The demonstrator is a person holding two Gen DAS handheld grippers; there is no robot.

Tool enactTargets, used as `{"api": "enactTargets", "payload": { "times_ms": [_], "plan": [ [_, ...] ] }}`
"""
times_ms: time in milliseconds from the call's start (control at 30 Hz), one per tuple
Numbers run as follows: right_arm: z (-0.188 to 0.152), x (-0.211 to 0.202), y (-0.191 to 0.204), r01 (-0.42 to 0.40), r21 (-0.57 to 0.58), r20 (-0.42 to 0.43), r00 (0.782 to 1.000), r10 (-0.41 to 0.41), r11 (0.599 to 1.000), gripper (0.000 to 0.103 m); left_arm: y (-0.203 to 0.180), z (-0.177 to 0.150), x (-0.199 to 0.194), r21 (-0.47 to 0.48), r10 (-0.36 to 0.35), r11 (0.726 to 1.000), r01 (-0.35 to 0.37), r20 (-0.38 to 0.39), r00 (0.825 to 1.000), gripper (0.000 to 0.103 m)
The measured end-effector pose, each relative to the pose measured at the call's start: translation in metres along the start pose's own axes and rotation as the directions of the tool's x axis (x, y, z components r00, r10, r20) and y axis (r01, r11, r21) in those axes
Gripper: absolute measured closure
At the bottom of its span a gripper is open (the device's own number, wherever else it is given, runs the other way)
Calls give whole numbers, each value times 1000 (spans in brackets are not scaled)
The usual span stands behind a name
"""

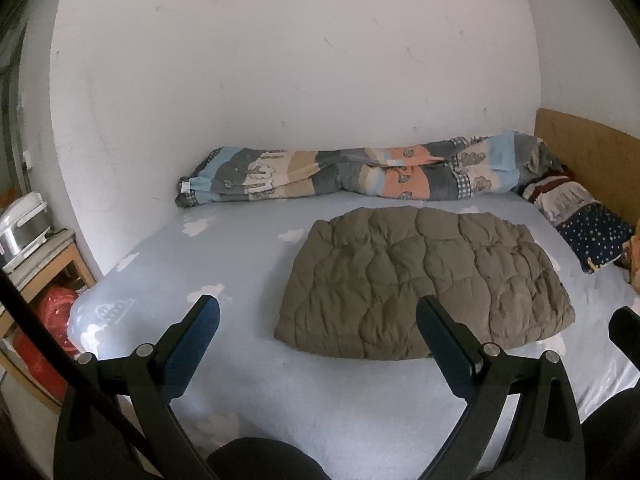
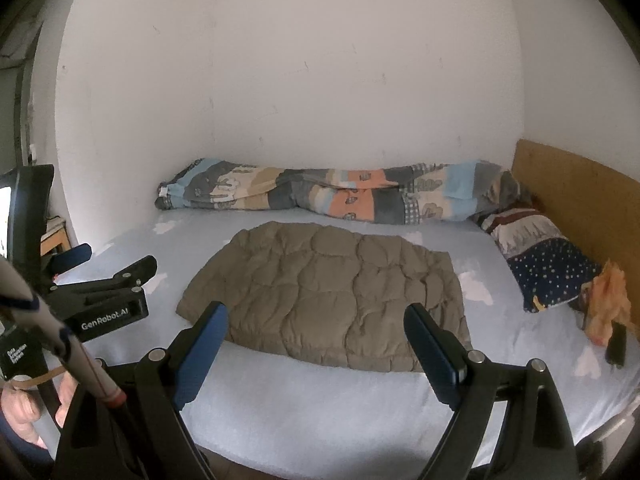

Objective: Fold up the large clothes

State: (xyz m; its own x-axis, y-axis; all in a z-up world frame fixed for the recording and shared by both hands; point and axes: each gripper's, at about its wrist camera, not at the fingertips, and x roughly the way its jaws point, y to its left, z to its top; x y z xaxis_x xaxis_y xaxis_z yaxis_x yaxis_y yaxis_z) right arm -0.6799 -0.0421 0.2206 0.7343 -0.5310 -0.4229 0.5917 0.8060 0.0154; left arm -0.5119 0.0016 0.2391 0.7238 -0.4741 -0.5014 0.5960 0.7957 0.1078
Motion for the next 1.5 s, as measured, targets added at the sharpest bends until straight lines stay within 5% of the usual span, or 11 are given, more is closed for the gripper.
{"api": "enactTargets", "payload": {
  "times_ms": [1500],
  "plan": [
    [-14,21,-12,10,34,-69,998,-7,999,11,-15,-14,13,56,-17,998,20,-56,998,5]
  ]
}}
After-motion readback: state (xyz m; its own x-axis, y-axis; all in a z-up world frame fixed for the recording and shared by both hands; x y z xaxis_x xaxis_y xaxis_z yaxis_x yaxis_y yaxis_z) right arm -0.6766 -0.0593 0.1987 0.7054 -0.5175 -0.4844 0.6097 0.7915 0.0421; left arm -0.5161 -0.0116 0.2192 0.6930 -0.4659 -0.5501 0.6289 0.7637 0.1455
